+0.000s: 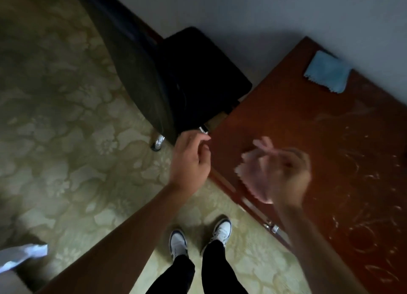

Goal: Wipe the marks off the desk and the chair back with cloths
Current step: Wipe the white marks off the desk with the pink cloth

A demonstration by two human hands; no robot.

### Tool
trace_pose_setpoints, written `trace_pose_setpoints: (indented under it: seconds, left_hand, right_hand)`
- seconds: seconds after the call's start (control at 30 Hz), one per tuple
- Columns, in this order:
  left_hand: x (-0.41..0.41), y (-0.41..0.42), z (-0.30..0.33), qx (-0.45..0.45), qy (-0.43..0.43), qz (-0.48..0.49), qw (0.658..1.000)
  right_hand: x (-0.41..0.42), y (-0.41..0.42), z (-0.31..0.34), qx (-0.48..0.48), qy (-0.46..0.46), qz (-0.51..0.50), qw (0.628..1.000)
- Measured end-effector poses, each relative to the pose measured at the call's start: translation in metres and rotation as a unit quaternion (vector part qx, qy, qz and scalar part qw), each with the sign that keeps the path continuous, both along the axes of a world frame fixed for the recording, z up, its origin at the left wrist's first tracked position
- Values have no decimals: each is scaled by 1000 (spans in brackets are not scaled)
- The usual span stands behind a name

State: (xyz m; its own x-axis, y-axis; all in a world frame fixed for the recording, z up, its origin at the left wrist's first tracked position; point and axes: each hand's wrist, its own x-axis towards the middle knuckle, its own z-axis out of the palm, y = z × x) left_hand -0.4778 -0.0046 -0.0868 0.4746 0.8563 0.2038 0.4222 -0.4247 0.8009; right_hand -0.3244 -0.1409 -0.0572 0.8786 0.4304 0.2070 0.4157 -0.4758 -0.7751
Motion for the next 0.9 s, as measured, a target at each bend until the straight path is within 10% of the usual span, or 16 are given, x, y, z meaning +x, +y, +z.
trace_pose_setpoints:
  seconds: [0.27, 0.5, 0.9]
  left_hand:
    - [91, -42, 25, -17, 26, -173, 984]
    - [139, -83, -18, 67, 157, -277, 945]
    - [261, -123, -36, 192, 266, -319, 889]
  right_hand:
    - [46, -78, 32, 9, -52, 38, 998]
    - [39, -116, -57, -239, -84, 171, 952]
    - [182, -118, -63, -375, -149, 38, 914]
